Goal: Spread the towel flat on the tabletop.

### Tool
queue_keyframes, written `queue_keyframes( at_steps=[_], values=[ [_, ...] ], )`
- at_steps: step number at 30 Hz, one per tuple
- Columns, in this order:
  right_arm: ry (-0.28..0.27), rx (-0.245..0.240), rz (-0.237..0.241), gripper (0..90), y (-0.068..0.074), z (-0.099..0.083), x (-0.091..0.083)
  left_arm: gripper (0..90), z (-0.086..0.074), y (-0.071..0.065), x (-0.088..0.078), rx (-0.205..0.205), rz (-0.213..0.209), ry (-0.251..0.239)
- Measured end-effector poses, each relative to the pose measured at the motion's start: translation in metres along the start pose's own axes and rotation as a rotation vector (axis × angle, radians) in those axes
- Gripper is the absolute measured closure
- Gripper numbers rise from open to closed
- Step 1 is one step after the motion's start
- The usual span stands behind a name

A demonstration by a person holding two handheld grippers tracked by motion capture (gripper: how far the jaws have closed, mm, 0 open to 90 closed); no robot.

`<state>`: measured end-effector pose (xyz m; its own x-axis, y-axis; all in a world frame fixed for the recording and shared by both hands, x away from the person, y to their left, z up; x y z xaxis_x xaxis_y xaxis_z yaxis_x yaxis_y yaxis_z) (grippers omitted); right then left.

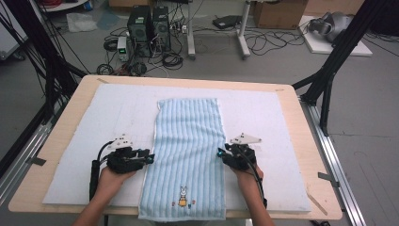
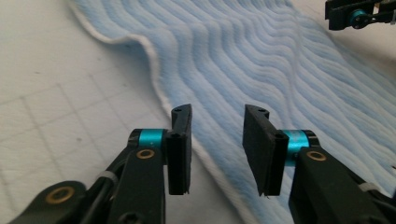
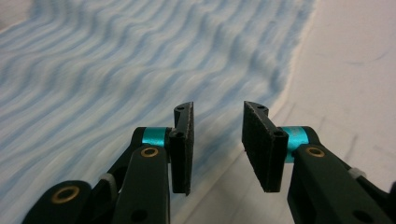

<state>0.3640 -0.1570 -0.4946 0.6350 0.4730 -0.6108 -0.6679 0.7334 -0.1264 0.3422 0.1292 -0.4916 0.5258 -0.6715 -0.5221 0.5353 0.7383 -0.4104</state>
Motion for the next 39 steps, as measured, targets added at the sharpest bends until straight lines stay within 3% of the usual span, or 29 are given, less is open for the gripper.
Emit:
queue_keyframes(
  at_steps=[1,4,7,10,12,14,16,18,21,26,33,34,36,37,39],
  values=[
    [-0.006,-0.005,0.020,62.4,0.006,-0.001,-0.003,66.9,-0.004,-0.006,-0.001,0.024,-0.001,0.010],
    [-0.008,-0.030,0.055,61.1,0.019,-0.002,-0.010,66.9,-0.007,-0.010,-0.001,0.031,-0.010,0.010],
    [-0.009,-0.033,0.123,59.3,0.032,-0.004,-0.017,66.8,-0.012,-0.018,-0.002,0.052,-0.043,0.031],
    [0.001,-0.059,0.188,60.5,0.046,-0.010,-0.020,67.3,-0.016,-0.020,0.000,0.063,-0.035,0.051],
    [0.035,-0.086,0.205,64.5,0.053,-0.016,-0.019,67.9,-0.023,-0.020,0.006,0.078,-0.021,0.098],
    [0.047,-0.113,0.200,71.1,0.056,-0.020,-0.017,72.8,-0.023,-0.020,0.006,0.102,0.015,0.099],
    [0.056,-0.125,0.204,80.7,0.056,-0.021,-0.018,85.0,-0.025,-0.021,0.004,0.120,0.030,0.113],
    [0.059,-0.134,0.224,85.0,0.058,-0.022,-0.020,86.8,-0.028,-0.023,0.002,0.107,0.027,0.113],
    [0.068,-0.152,0.260,85.3,0.063,-0.024,-0.025,87.1,-0.032,-0.025,-0.003,0.105,0.022,0.128],
    [0.072,-0.140,0.317,84.9,0.073,-0.030,-0.036,87.0,-0.046,-0.030,-0.019,0.112,-0.021,0.151],
    [0.088,-0.162,0.359,83.3,0.087,-0.038,-0.050,85.9,-0.056,-0.036,-0.031,0.115,-0.058,0.176],
    [0.088,-0.164,0.361,81.4,0.088,-0.039,-0.052,82.5,-0.057,-0.037,-0.032,0.109,-0.065,0.174],
    [0.075,-0.153,0.358,75.5,0.088,-0.037,-0.053,62.7,-0.046,-0.034,-0.033,0.088,-0.043,0.105],
    [0.075,-0.153,0.358,75.5,0.088,-0.037,-0.053,59.7,-0.046,-0.034,-0.033,0.088,-0.043,0.105],
    [0.018,-0.103,0.331,71.1,0.079,-0.026,-0.050,58.5,-0.026,-0.025,-0.033,0.076,-0.011,0.030]
  ],
)
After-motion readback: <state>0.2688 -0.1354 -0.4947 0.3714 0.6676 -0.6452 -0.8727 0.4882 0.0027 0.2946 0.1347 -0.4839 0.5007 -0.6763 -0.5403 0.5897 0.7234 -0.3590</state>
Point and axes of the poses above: each handheld gripper's, and its own axes: x roughly forward along the jaws, z roughly out of its top, y roughly to its left, the point moved 9 cm from there along x, roughly forward along the jaws, and after that the axes turned 13 degrees about -x, right-handed, at the moved point
